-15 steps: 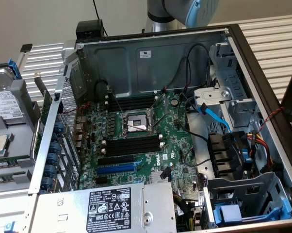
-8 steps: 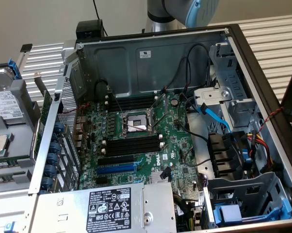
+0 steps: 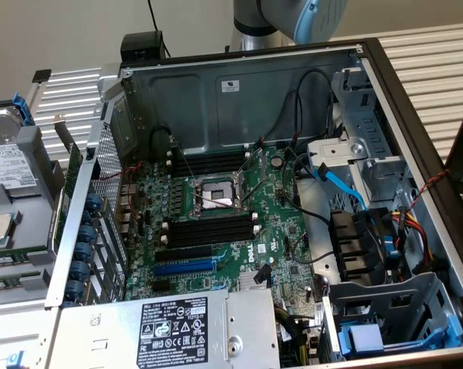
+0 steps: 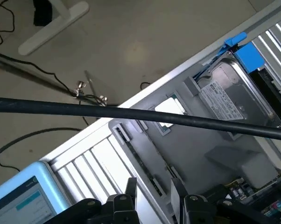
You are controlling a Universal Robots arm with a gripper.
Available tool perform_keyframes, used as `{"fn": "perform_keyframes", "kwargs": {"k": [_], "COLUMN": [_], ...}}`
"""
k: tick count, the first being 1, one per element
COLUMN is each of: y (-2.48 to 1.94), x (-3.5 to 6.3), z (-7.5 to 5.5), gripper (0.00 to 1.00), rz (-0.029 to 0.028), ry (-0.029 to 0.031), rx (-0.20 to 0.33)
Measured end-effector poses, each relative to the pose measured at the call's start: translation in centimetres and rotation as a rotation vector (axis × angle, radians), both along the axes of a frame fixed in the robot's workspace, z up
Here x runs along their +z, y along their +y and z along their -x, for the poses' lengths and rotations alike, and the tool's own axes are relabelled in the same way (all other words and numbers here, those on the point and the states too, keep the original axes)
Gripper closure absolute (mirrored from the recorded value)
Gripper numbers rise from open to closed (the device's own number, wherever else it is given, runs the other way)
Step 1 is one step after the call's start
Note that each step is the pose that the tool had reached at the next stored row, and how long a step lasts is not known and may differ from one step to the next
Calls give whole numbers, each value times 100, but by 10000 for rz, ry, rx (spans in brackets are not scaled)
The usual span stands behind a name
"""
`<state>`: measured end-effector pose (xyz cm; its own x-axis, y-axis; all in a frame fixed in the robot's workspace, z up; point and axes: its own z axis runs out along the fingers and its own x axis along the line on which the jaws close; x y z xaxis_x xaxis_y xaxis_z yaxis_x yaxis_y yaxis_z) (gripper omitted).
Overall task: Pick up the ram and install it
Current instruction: 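Pick up the ram and move it above insertion slot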
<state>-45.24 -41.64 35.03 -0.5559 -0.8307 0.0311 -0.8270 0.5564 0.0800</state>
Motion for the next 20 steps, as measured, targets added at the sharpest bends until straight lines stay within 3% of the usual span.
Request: {"fn": "perform_keyframes", "kwargs": {"k": [13,20], "y": [-1,-13], "x": [-146,-201], "z": [0,0], "gripper": [58,58], "rz": [0,2], "ry": [-8,-24], "rx": [2324,2999]}}
